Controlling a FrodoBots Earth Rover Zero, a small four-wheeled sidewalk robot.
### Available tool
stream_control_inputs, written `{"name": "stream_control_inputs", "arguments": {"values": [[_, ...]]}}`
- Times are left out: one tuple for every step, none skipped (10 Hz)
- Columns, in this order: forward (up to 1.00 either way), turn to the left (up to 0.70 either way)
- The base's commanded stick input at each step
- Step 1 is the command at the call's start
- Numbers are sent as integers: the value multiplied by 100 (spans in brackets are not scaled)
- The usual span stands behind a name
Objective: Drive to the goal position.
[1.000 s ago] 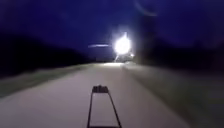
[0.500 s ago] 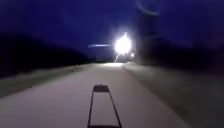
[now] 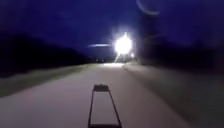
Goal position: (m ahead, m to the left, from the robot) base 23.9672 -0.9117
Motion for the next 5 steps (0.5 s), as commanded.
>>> {"name": "stream_control_inputs", "arguments": {"values": [[100, 3], [100, 3], [100, 2], [100, 2], [100, 2]]}}
